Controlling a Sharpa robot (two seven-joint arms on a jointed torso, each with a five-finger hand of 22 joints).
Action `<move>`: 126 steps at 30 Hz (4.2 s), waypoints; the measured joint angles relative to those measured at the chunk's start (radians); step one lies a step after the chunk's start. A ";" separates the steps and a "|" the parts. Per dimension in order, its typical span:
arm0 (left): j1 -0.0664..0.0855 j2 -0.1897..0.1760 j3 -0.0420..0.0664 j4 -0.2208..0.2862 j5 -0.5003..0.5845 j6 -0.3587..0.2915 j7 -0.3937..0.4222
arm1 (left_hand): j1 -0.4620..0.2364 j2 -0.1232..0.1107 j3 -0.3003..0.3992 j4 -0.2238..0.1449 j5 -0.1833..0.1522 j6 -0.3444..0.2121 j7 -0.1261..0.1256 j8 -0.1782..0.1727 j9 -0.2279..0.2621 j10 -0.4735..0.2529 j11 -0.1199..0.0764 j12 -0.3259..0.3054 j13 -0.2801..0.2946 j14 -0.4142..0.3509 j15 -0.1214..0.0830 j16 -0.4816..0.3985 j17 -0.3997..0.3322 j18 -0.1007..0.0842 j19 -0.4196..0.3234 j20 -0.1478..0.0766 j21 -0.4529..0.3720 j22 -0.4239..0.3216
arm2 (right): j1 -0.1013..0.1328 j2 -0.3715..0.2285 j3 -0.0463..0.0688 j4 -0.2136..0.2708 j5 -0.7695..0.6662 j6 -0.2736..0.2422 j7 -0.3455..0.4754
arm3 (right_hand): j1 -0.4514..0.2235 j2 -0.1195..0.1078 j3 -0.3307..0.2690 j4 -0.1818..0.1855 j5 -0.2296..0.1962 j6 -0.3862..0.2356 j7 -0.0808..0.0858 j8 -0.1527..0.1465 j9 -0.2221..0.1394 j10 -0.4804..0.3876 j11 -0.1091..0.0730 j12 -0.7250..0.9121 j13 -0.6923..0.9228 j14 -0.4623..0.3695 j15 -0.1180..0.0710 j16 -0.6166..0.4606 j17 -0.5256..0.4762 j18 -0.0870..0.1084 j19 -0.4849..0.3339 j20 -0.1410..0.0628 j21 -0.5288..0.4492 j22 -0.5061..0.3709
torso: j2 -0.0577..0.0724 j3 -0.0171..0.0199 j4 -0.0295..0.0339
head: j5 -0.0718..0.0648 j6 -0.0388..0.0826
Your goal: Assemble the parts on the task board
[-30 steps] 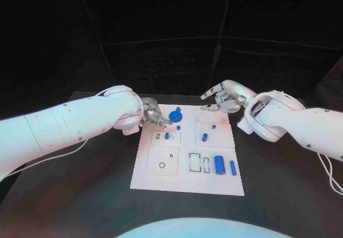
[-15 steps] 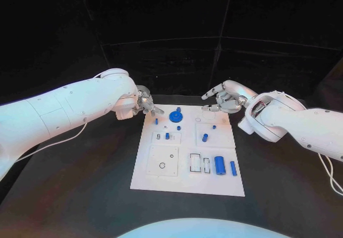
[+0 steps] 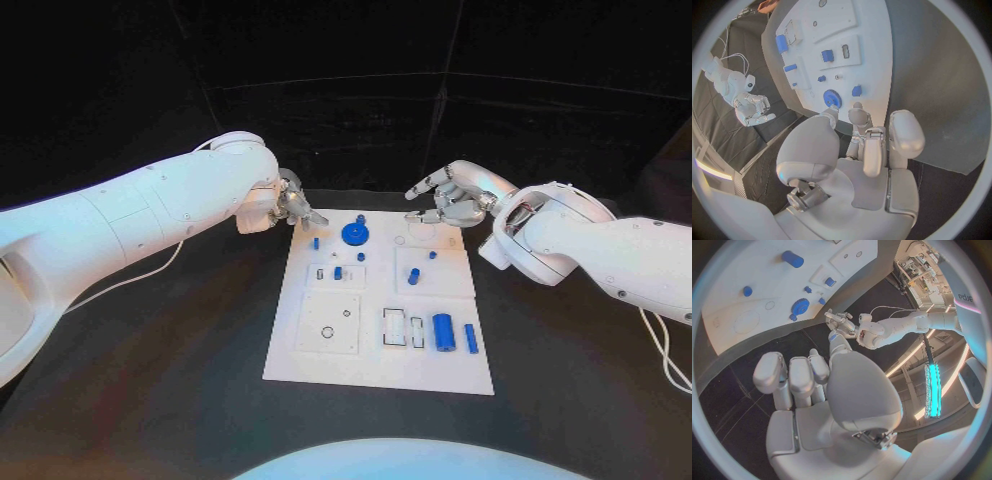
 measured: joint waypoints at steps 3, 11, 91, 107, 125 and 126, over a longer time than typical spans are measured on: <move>-0.002 0.012 0.000 -0.020 -0.001 0.005 0.003 | 0.000 0.000 0.000 0.000 0.000 0.000 0.000 0.000 0.000 0.000 0.000 0.000 0.000 -0.001 0.001 0.000 0.000 0.000 0.000 0.000 0.000 0.000 | 0.000 0.002 0.000 -0.001 0.000 0.000 0.001 | 0.000 0.000 0.000 0.000 0.000 0.000 0.000 0.000 0.000 0.000 0.000 0.000 0.000 0.000 0.000 0.000 0.000 0.000 0.000 0.000 0.000 0.000 | 0.000 -0.0004 0.0000 | 0.000 -0.001; -0.013 0.039 -0.008 -0.074 -0.003 0.023 0.017 | 0.000 0.000 0.000 0.000 0.000 0.000 0.000 0.000 0.000 0.000 0.000 0.000 -0.002 -0.004 0.003 0.000 0.000 0.000 0.000 0.000 0.000 0.000 | 0.000 0.010 0.000 -0.005 0.000 0.000 0.005 | 0.000 0.000 0.000 0.000 0.000 0.000 0.000 0.000 -0.001 0.000 0.000 0.000 0.000 0.000 0.000 0.000 0.002 0.000 0.000 0.000 0.000 0.000 | 0.001 -0.0005 -0.0012 | 0.002 -0.003; -0.030 0.095 -0.058 -0.163 -0.006 0.051 0.115 | 0.246 0.125 0.154 -0.114 -0.003 -0.021 0.007 -0.016 -0.039 -0.027 0.006 0.012 -0.036 0.000 0.007 0.000 0.000 0.000 -0.003 0.003 0.000 0.010 | 0.000 0.033 0.000 -0.015 0.000 0.004 0.008 | 0.005 0.005 -0.003 -0.003 0.004 0.000 0.000 0.000 0.000 0.000 0.000 0.000 0.001 0.000 0.000 0.000 0.003 0.000 0.000 0.000 0.000 0.000 | -0.001 0.0007 0.0016 | -0.003 -0.019; -0.027 0.087 -0.056 -0.167 -0.001 0.052 0.126 | 0.118 0.047 0.461 -0.145 0.001 -0.025 0.014 0.011 -0.029 -0.027 0.005 0.008 -0.058 -0.002 0.012 0.004 0.000 0.000 -0.001 0.009 0.000 0.017 | 0.000 0.032 0.000 -0.015 0.000 0.005 0.008 | 0.009 0.009 -0.003 -0.003 0.003 0.000 0.000 0.000 0.000 0.000 0.000 0.000 0.002 0.000 0.000 0.000 0.004 0.000 0.000 0.000 0.000 0.000 | -0.001 0.0003 0.0021 | -0.001 -0.018; -0.026 0.066 -0.056 -0.176 0.023 0.075 0.127 | 0.062 0.021 0.582 -0.212 0.054 -0.026 0.015 0.033 -0.021 -0.030 0.009 0.008 -0.072 -0.002 0.012 0.004 0.000 0.000 -0.005 0.012 -0.009 0.011 | 0.000 0.030 0.000 -0.015 0.000 0.007 0.007 | 0.009 0.009 -0.003 -0.003 0.003 0.000 0.000 0.000 0.000 0.000 0.000 0.000 0.002 0.000 0.000 0.000 0.004 0.000 0.000 0.000 0.000 0.000 | -0.001 0.0003 0.0027 | 0.001 -0.020; -0.028 0.065 -0.057 -0.178 0.023 0.077 0.126 | 0.062 0.021 0.642 -0.272 0.055 -0.028 0.017 0.036 -0.020 -0.030 0.009 0.008 -0.072 -0.002 0.012 0.004 0.000 0.001 -0.005 0.012 -0.009 0.011 | 0.000 0.030 0.000 -0.015 0.000 0.007 0.007 | 0.009 0.009 -0.003 -0.003 0.003 0.000 0.000 0.000 0.000 0.000 0.000 0.000 0.002 0.000 0.000 0.000 0.004 0.000 0.000 0.000 0.000 0.000 | -0.001 0.0003 0.0027 | 0.001 -0.020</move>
